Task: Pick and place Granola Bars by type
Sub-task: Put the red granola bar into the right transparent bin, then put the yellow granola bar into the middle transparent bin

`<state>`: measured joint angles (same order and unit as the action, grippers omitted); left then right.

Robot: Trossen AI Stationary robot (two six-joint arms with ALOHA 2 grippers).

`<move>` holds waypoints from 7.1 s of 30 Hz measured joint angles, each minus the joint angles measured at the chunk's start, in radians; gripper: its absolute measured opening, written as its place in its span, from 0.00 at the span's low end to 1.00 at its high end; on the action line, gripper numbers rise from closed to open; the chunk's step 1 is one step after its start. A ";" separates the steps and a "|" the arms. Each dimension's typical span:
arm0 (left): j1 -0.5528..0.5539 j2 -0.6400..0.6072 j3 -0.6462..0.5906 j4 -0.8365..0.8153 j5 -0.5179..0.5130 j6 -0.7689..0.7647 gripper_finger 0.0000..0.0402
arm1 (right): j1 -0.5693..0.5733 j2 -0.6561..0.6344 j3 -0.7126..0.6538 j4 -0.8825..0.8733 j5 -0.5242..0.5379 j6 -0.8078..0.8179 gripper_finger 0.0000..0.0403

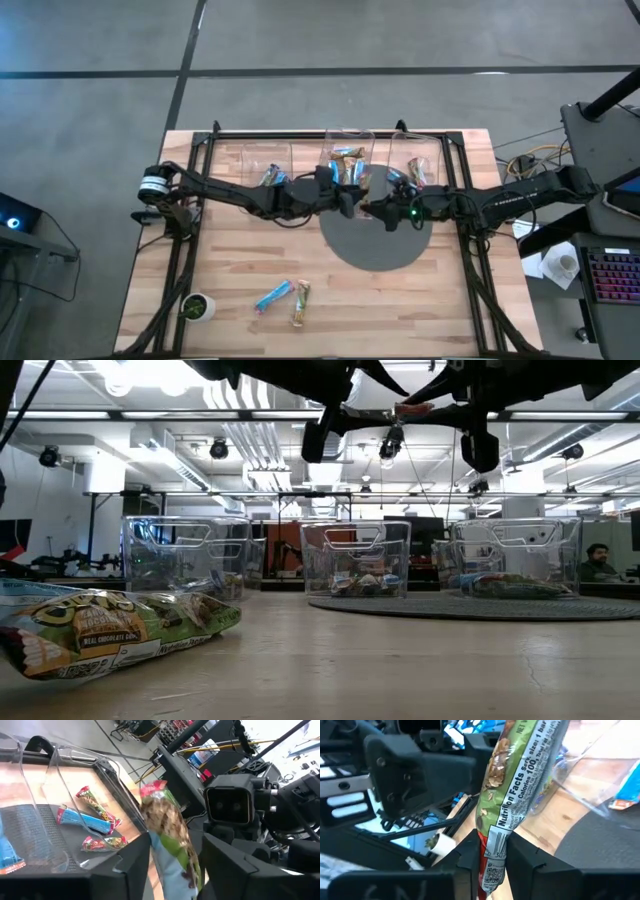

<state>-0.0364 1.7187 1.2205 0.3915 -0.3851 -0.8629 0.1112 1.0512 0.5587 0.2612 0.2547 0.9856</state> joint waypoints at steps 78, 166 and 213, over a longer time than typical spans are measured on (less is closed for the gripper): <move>-0.397 -0.428 -0.434 -0.514 -0.033 -0.591 0.45 | 0.358 -0.089 0.040 -0.433 0.138 0.071 0.53; -0.845 -0.429 -0.604 -0.684 -0.194 -0.683 0.45 | 0.232 1.329 1.400 -1.032 -0.315 0.366 0.71; -0.843 -0.429 -0.639 -0.679 -0.219 -0.743 0.45 | 0.201 1.362 1.422 -1.081 -0.305 0.134 0.18</move>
<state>-0.8799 1.2896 0.5819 -0.2879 -0.6041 -1.6063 0.3127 2.4136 1.9811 -0.8198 -0.0504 1.1197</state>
